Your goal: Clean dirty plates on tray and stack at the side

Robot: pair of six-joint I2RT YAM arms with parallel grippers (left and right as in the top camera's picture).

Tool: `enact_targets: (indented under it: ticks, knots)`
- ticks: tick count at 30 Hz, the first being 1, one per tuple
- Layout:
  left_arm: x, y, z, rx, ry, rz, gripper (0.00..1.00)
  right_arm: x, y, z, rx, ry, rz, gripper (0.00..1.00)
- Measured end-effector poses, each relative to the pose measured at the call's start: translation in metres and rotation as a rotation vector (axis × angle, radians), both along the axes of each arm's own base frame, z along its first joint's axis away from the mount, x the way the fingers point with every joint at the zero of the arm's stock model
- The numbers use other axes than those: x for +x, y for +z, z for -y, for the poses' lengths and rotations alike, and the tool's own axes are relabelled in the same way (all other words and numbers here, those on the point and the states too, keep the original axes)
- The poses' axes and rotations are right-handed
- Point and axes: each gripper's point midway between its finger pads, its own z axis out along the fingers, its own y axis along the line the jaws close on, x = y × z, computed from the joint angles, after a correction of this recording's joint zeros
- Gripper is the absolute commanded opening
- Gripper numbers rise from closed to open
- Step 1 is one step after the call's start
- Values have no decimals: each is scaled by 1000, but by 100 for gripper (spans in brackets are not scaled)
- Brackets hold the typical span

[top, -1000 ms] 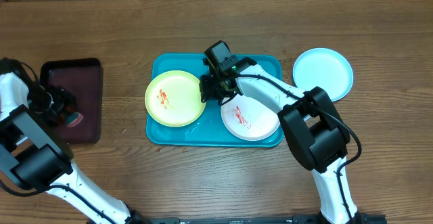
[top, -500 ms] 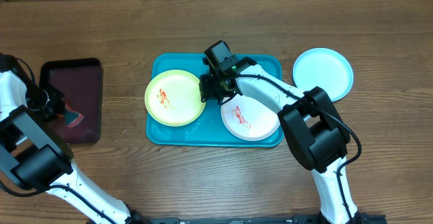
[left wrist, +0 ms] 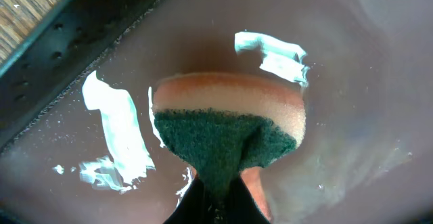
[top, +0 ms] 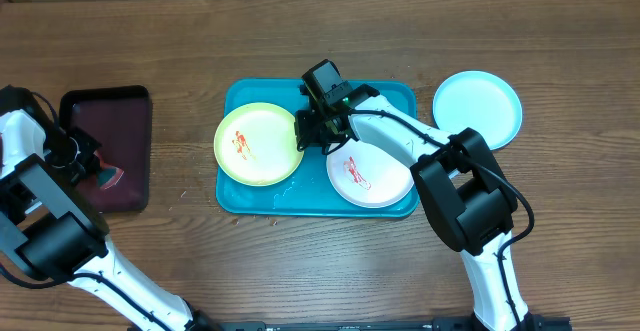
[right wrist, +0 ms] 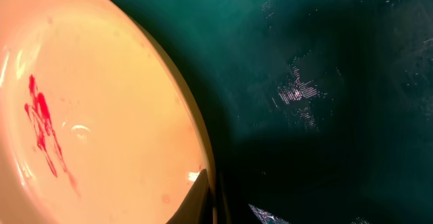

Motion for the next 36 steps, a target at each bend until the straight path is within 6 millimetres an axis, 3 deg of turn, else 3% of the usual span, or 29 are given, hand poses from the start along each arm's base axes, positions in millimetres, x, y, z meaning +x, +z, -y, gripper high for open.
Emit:
enact_targets:
  ticks: [10,16,20,25,29,36]
  knots:
    - [-12,11,11,-56,26,-59,4,0,0,0,-2,-1,0,4]
    - [4,25,5,-29,16,-11,4,2,0,0,2,-2,7,4]
    - [8,19,3,-8,11,0,4,2,1,-1,3,-2,9,4]
    - [0,-3,10,-12,14,-21,4,2,0,-1,3,-2,9,4]
    - [-3,-5,10,-12,22,-29,4,2,0,-1,3,-2,9,4]
    - [-11,18,19,-66,29,-83,4,2,0,-1,2,-2,10,4]
